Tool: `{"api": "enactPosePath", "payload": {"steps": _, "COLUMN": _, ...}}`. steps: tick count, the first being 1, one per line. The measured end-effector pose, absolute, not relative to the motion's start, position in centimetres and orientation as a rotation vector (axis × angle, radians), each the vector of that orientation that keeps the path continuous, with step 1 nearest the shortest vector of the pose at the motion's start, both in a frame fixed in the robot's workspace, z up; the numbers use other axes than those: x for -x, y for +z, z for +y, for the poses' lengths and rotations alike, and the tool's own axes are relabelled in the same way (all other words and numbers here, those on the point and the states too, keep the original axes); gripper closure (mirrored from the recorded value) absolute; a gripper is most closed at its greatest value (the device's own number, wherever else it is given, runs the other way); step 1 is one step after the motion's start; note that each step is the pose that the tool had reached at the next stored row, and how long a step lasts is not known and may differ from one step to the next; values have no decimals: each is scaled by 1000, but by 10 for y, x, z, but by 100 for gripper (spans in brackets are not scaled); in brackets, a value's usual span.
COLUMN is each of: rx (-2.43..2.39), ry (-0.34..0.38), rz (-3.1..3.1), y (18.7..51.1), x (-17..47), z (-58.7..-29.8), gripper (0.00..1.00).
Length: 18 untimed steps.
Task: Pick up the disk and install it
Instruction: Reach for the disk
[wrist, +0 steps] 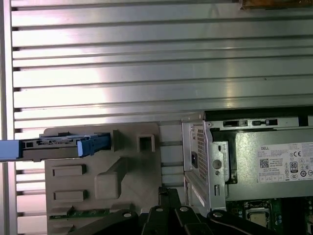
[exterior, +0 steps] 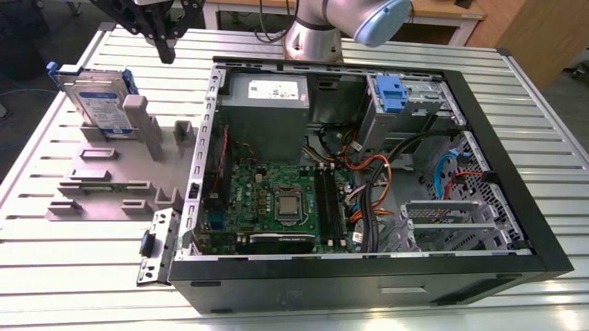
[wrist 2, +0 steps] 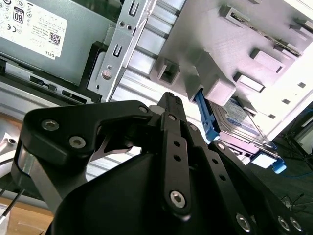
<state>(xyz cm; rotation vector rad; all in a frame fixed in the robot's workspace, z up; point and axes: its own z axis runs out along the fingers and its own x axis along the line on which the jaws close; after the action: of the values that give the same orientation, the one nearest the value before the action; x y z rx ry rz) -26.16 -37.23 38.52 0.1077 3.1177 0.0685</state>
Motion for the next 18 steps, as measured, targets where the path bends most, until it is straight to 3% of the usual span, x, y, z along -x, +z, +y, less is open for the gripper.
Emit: {"api": "enactPosePath", "payload": {"steps": 18, "rx": -107, "ry": 69, "rz": 3118, "y": 385, "x": 262, "z": -366, "gripper": 89}}
